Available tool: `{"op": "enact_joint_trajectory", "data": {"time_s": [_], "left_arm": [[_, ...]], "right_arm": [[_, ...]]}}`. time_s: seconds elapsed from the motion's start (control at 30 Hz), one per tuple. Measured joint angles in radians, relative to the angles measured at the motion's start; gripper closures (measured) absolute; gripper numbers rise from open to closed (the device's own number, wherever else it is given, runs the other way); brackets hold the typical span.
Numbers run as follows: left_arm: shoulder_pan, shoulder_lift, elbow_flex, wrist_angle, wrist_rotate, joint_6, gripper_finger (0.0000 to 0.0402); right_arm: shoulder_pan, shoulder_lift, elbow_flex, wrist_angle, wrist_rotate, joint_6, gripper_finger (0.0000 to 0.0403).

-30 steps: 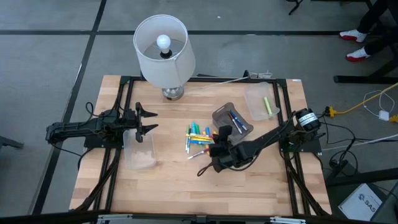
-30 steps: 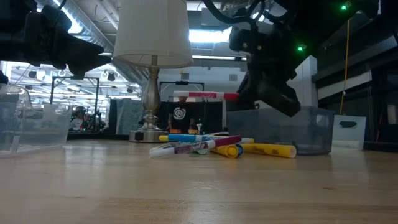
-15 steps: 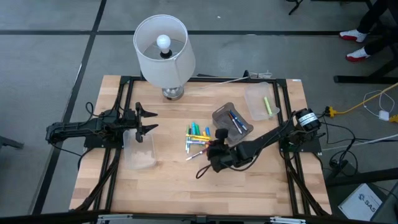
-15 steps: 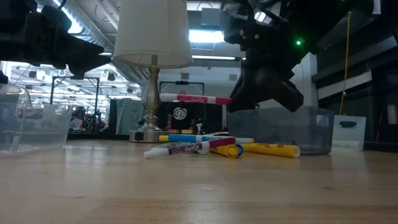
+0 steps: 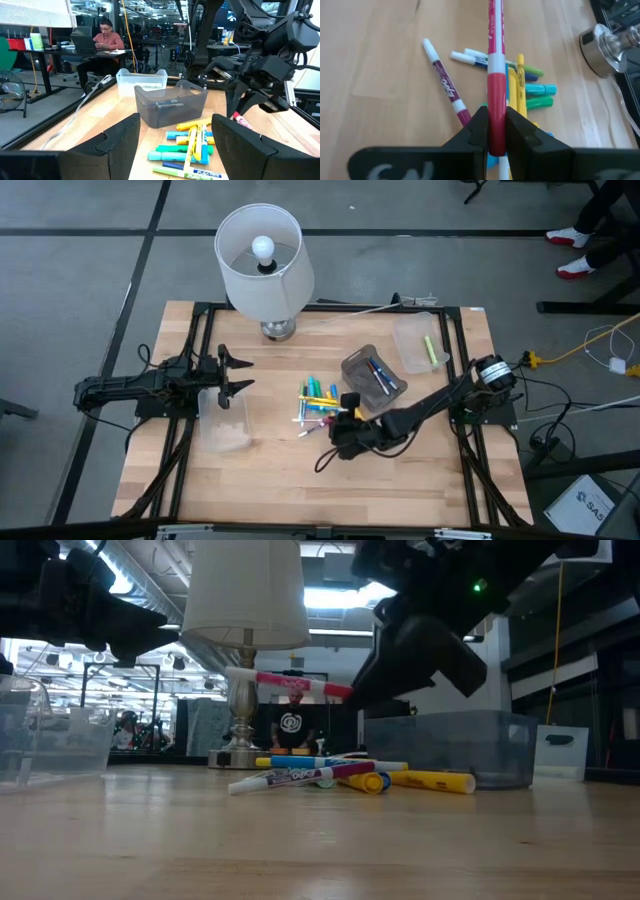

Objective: Pick & Place Markers
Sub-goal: Put the pink marker pen into the black bin

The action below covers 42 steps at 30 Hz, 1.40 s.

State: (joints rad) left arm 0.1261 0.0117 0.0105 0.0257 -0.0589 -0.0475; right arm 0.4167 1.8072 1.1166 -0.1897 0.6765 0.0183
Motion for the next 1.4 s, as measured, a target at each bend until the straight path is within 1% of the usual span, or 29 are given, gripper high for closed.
{"op": "enact_joint_trajectory", "data": {"time_s": [0.3,0.43,0.7,0.8,0.93,1.0,1.13,1.3,1.4], "left_arm": [[0.0,0.0,0.0,0.0,0.0,0.0,0.016],[0.0,0.0,0.0,0.0,0.0,0.0,0.016],[0.0,0.0,0.0,0.0,0.0,0.0,0.016],[0.0,0.0,0.0,0.0,0.0,0.0,0.016],[0.0,0.0,0.0,0.0,0.0,0.0,0.016],[0.0,0.0,0.0,0.0,0.0,-0.001,0.016],[0.0,0.0,0.0,0.0,0.0,-0.001,0.016],[0.0,0.0,0.0,0.0,0.0,-0.001,0.016],[0.0,0.0,0.0,0.0,0.0,-0.001,0.016]], "right_arm": [[0.008,0.0,0.0,0.136,0.003,-0.051,0.036],[0.005,0.0,0.0,0.163,0.003,-0.082,0.036],[0.005,0.0,0.0,0.196,0.021,-0.08,0.0359],[0.005,0.0,0.0,0.179,0.1,-0.081,0.0359],[0.005,-0.005,0.0,0.12,0.249,-0.065,0.0359],[0.006,-0.007,0.0,0.112,0.306,-0.053,0.0359],[0.007,-0.007,0.0,0.109,0.387,-0.057,0.0359],[0.007,-0.027,0.001,0.081,0.519,-0.052,0.0359],[0.006,-0.044,0.001,0.026,0.543,-0.026,0.0359]]}}
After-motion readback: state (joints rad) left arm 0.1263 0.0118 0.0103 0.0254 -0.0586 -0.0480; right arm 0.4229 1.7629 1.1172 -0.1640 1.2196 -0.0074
